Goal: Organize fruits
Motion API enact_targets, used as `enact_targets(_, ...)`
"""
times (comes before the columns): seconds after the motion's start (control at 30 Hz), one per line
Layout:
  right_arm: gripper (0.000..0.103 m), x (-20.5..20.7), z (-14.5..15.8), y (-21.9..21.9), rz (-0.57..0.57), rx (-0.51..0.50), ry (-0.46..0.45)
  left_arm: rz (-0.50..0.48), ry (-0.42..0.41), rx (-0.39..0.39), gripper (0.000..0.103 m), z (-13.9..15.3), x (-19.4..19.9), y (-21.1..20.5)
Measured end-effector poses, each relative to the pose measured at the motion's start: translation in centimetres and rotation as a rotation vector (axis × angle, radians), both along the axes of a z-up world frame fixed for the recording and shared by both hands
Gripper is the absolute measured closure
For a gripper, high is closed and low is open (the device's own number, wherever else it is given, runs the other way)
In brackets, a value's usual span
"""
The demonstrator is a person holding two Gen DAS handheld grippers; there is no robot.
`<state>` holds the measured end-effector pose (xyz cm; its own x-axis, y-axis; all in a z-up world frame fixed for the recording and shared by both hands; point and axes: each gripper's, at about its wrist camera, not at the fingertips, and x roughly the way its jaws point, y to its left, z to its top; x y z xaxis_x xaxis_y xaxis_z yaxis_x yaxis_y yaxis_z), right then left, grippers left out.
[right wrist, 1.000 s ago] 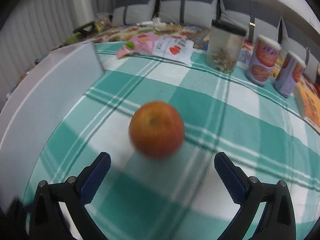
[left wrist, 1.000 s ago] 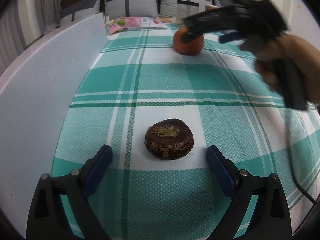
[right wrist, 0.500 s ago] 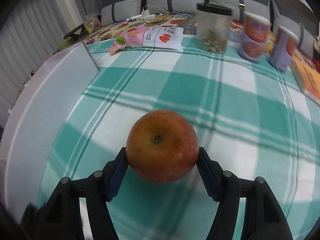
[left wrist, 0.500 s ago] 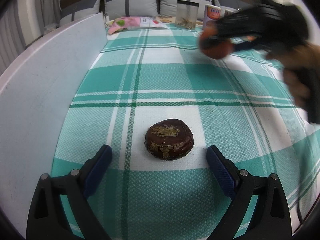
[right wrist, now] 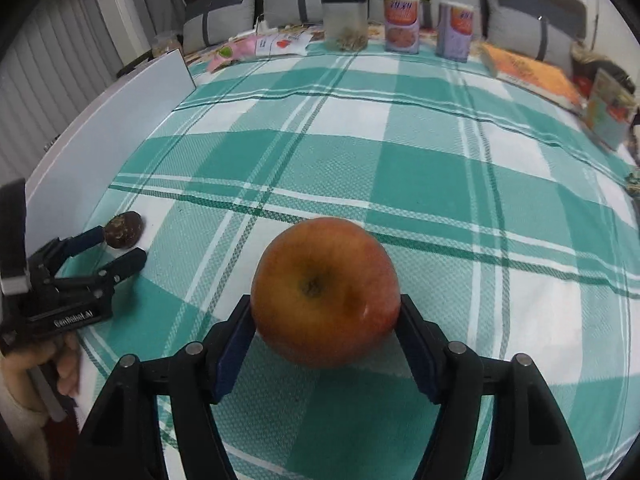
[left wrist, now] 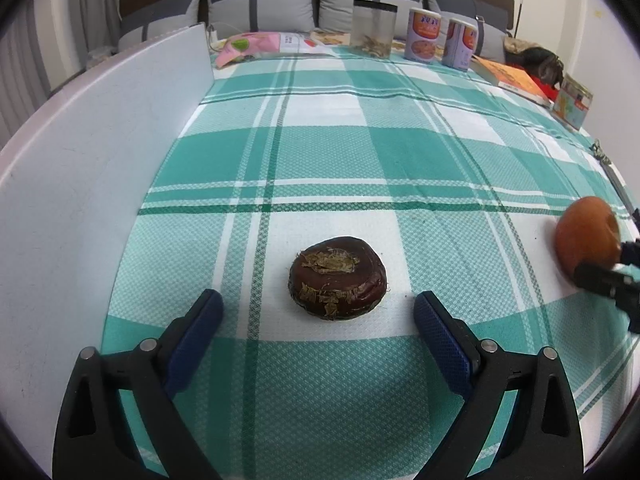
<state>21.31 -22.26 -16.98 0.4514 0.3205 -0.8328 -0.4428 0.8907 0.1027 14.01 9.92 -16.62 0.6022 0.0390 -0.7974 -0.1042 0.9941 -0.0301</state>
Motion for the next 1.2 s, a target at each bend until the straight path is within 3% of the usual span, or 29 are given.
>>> enact_targets(0.07,0.009,-0.7,0.1,-0.4,-0.024,0.011,-0.002,-0.031,0.014,-0.023,0.004,0.1,-0.1,0.3)
enact_targets(0.27,0.008,-3.2,0.0,-3.1,-0.058,0.04,-0.017,-0.097,0.006,-0.141,0.005,1.5,-2.3,1.6)
enact_targets(0.47,0.008,-1.8,1.7,-2.9,-0.051,0.054,-0.017,-0.126,0.033,-0.034,0.008,2.1,0.8,0.4)
enact_targets(0.53,0.008,-0.9,2.4,-1.5,-0.01,0.024,-0.015,-0.137,0.056,0.004,0.028,1.8,1.7,0.1)
enact_targets(0.57,0.008,-0.3,2.7,-0.7,0.01,-0.001,-0.013,-0.141,0.084,0.008,0.047,1.5,2.2,0.0)
enact_targets(0.67,0.01,1.1,2.7,0.8,0.038,-0.046,-0.001,-0.14,0.093,0.002,0.056,1.2,2.4,0.2)
enact_targets(0.73,0.032,2.0,2.1,1.3,0.053,-0.056,0.054,-0.143,0.093,0.004,0.059,1.3,2.3,0.1)
enact_targets(0.8,0.036,2.4,1.9,1.4,0.054,-0.061,0.072,-0.139,0.096,-0.009,0.059,1.4,2.1,0.2)
enact_targets(0.87,0.036,2.5,1.8,1.0,0.043,-0.04,0.097,-0.124,0.096,-0.054,0.059,2.0,1.5,0.6)
enact_targets(0.97,0.036,2.5,2.5,-0.4,0.01,0.075,0.152,-0.11,0.066,-0.149,0.059,4.1,0.2,1.3)
enact_targets(1.13,0.036,2.2,6.1,-0.2,0.024,0.253,0.196,-0.106,-0.04,-0.353,0.059,11.8,-3.9,4.2)
enact_targets(1.2,0.036,2.1,8.9,1.7,0.072,0.309,0.183,-0.088,-0.094,-0.389,0.059,15.4,-5.6,6.7)
